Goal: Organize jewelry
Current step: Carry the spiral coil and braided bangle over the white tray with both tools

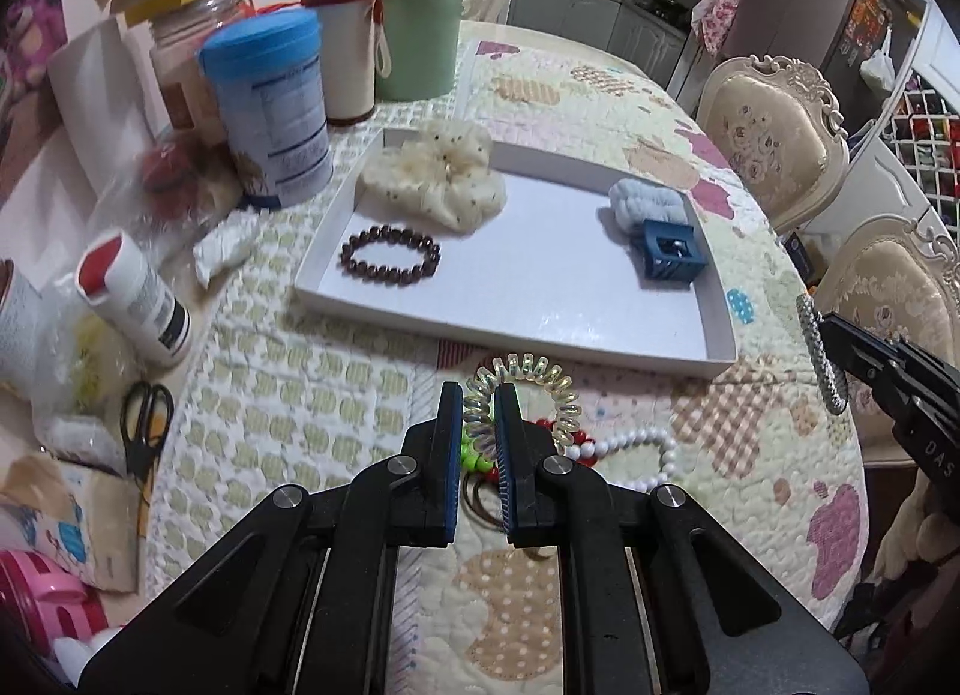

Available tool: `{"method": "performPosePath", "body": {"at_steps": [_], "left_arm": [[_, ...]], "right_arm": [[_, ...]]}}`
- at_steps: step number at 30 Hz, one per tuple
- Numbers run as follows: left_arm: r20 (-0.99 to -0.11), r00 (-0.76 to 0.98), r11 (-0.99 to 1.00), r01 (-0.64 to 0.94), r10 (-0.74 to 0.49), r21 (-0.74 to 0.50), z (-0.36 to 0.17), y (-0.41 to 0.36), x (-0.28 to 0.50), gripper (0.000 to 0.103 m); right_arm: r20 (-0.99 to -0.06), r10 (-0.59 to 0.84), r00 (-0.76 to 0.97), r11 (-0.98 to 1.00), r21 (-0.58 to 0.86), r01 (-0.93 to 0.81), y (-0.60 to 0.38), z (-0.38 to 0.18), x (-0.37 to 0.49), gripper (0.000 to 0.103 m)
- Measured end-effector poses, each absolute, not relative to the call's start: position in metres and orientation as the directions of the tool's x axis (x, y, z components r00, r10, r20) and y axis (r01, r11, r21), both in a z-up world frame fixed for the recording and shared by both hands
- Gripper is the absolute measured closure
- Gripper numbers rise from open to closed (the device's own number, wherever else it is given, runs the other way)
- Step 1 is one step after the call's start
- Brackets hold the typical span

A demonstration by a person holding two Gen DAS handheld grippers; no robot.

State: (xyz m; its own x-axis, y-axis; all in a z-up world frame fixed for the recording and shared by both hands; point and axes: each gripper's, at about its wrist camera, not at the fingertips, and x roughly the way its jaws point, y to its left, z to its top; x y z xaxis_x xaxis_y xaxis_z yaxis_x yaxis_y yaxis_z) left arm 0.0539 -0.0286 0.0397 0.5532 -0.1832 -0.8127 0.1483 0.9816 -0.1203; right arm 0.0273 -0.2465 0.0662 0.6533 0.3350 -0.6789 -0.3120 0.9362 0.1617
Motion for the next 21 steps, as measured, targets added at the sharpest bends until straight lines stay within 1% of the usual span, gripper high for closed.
{"method": "performPosePath", "body": {"at_steps": [12, 21], "left_arm": [[-0.798, 0.581, 0.984, 0.157, -0.160, -0.083, 0.049, -0.039, 0.075, 0.094], [-0.812, 0.560, 0.985, 0.128, -0.166, -0.113, 0.044, -0.038, 0.100, 0.094]], "right_arm": [[-0.680, 0.320, 0.659, 0.942, 0.158, -0.295, -0.254, 0.068, 0.037, 0.097], [-0.710, 0.300, 0.637, 0.949, 0.157, -0.273, -0.263, 0.051, 0.058, 0.097]]}}
